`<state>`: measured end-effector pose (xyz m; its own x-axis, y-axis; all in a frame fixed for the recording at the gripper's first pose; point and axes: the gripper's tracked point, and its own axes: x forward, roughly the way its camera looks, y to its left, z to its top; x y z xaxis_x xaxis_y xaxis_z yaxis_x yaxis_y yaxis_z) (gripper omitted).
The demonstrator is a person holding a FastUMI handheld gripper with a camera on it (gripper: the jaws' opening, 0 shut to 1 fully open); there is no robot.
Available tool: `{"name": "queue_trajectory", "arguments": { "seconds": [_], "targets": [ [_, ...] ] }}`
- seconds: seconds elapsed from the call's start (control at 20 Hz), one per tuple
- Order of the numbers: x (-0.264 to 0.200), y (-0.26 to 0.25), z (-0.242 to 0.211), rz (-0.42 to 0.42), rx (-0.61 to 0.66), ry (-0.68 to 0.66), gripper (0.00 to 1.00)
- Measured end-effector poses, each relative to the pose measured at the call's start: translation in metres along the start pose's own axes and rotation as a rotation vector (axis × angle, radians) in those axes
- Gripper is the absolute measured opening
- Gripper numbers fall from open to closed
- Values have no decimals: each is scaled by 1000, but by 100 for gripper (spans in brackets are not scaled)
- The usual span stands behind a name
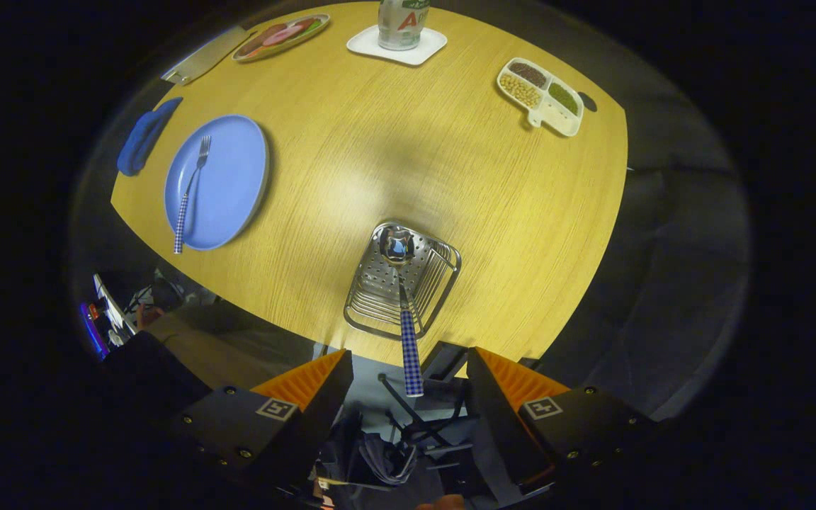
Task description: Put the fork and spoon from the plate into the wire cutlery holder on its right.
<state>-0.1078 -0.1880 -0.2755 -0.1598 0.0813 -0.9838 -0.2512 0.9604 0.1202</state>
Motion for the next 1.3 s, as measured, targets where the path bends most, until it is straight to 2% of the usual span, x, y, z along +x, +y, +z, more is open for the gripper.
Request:
{"name": "queue_trajectory", "arguments": {
  "seconds": [0.25, 0.65, 0.95, 1.3],
  "targets": [
    [-32, 41, 2, 23, -2, -134, 99],
    [-35, 143, 36, 116, -72, -242, 99],
    [-13, 219, 74, 193, -100, -235, 99],
    [15, 261, 100, 235, -82, -188, 99]
  ]
}}
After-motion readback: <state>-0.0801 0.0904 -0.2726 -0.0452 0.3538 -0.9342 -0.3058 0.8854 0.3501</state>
